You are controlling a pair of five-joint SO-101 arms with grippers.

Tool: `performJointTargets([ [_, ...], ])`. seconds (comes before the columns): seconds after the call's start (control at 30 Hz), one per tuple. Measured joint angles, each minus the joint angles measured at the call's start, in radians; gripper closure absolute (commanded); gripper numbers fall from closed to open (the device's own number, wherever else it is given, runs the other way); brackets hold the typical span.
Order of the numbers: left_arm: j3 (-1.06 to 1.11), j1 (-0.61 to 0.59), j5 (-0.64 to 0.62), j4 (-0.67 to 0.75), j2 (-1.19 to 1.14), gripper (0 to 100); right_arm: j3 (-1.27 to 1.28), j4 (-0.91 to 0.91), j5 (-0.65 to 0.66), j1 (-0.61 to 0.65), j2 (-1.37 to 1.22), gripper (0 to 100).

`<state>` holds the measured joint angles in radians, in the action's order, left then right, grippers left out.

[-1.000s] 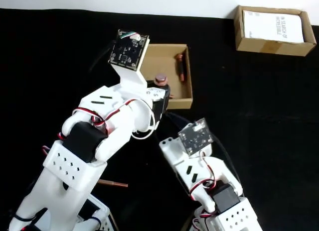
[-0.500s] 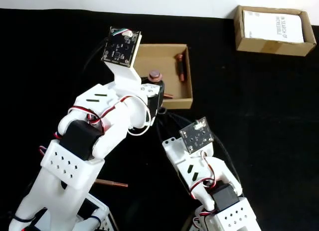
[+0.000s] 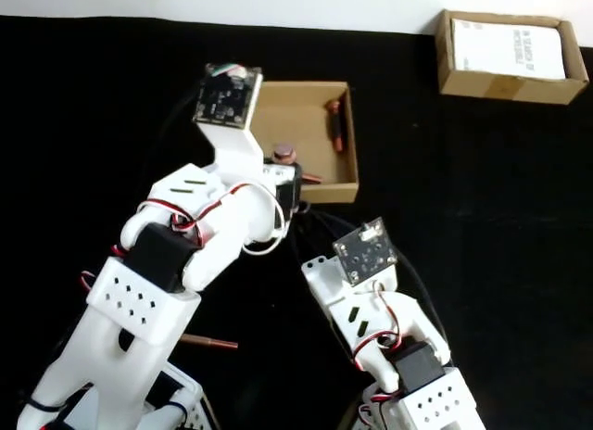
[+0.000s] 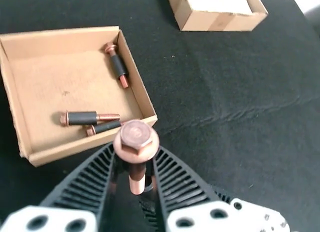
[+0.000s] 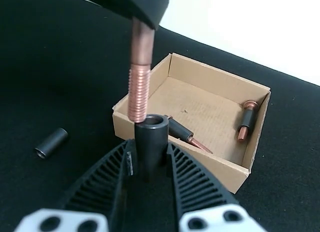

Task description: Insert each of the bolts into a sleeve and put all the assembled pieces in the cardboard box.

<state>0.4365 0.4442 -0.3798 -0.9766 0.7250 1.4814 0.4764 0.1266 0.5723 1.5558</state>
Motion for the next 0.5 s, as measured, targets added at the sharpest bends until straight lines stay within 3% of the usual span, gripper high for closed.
performJointTargets([
  [0.2,0.000,0.002,-0.068,0.034,0.000,99,0.000,0.000,0.000,0.000,0.000,99.2],
  [0.5,0.023,0.002,-0.064,0.055,0.000,99,0.000,0.000,0.000,0.000,-0.002,99.2],
])
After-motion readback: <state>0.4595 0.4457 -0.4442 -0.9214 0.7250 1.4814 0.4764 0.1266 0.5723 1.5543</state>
